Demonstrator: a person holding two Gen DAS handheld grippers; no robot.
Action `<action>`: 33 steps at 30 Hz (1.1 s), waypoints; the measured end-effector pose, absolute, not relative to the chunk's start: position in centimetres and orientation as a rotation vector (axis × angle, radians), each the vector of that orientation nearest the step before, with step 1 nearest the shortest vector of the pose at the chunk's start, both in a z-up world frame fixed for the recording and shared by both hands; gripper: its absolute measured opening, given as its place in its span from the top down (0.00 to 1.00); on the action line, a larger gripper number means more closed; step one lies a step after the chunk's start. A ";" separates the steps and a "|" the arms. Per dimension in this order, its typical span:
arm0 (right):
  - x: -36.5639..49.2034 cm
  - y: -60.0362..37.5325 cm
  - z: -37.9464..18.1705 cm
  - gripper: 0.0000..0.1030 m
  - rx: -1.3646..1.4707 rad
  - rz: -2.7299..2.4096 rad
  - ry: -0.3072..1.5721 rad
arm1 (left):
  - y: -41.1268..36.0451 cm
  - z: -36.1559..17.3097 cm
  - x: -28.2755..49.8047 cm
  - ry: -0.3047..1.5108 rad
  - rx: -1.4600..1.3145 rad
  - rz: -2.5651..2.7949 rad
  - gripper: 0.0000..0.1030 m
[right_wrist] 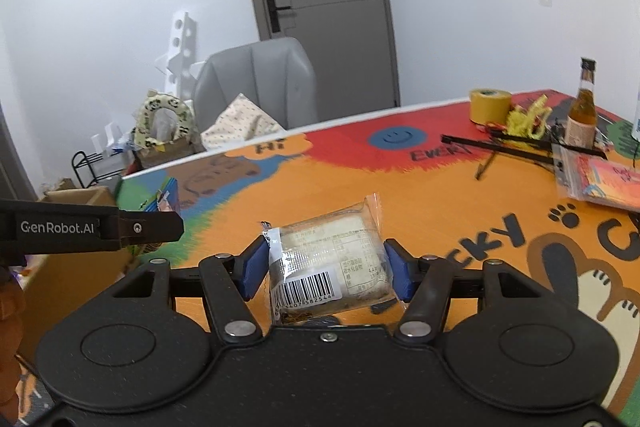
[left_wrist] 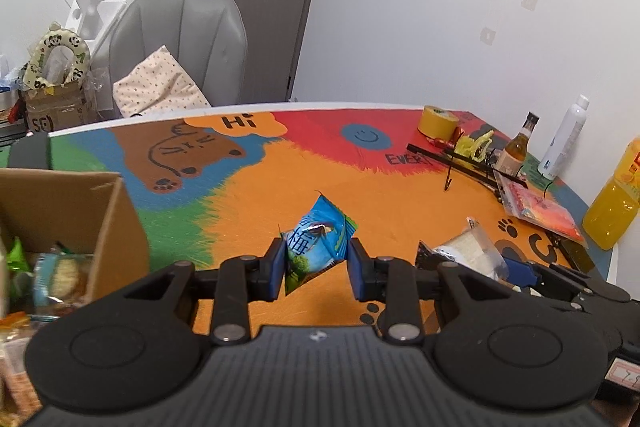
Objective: Organize snacks
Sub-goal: 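Carry the blue candy and bread pack over the cardboard box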
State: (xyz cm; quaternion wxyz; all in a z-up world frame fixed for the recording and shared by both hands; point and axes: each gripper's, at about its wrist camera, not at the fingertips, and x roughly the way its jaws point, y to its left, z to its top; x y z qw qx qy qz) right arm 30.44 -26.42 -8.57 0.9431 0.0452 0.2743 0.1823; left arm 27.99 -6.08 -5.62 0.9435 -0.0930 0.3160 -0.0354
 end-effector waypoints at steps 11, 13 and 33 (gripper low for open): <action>28.6 -23.3 -6.3 0.44 0.078 0.443 0.515 | -3.3 -3.3 25.0 0.608 -0.200 -0.052 0.70; 28.3 -22.7 -6.0 0.44 0.074 0.452 0.511 | -2.7 -3.1 24.5 0.605 -0.199 -0.047 0.70; 25.7 -16.5 -3.4 0.44 0.024 0.530 0.473 | 5.0 -1.2 20.6 0.568 -0.224 0.058 0.70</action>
